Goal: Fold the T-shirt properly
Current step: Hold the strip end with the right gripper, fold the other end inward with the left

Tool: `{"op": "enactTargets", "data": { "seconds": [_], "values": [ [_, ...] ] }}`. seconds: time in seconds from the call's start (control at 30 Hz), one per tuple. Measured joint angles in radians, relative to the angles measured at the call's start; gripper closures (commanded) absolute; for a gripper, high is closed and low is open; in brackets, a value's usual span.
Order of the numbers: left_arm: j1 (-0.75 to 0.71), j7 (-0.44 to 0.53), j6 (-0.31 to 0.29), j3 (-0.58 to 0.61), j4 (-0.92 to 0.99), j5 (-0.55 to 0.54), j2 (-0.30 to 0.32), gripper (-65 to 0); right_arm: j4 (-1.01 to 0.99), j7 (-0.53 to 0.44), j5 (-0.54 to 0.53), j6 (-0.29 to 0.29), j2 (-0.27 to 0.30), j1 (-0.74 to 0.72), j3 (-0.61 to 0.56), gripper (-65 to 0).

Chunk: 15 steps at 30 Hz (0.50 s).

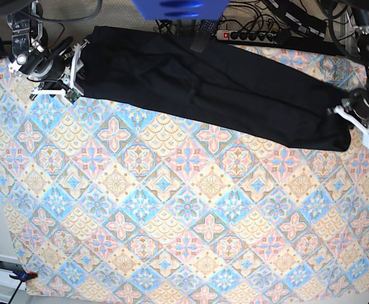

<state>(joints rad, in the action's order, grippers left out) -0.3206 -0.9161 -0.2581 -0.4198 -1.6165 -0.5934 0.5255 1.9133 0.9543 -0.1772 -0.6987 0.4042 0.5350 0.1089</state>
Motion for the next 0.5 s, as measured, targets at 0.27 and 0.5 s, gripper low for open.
{"op": "enactTargets", "data": {
  "seconds": [0.27,0.5],
  "values": [
    [-0.042,-0.197,-0.006,0.007,-0.288,-0.008,-0.175,0.0,0.0,0.0,0.0,0.0,0.0,0.0,0.062,-22.1],
    [-0.048,-0.299,-0.005,0.069,-0.326,0.007,-0.293,0.0,0.0,-0.003,-0.011,-0.004,-0.005,0.002,0.108,-22.1]
  ]
}}
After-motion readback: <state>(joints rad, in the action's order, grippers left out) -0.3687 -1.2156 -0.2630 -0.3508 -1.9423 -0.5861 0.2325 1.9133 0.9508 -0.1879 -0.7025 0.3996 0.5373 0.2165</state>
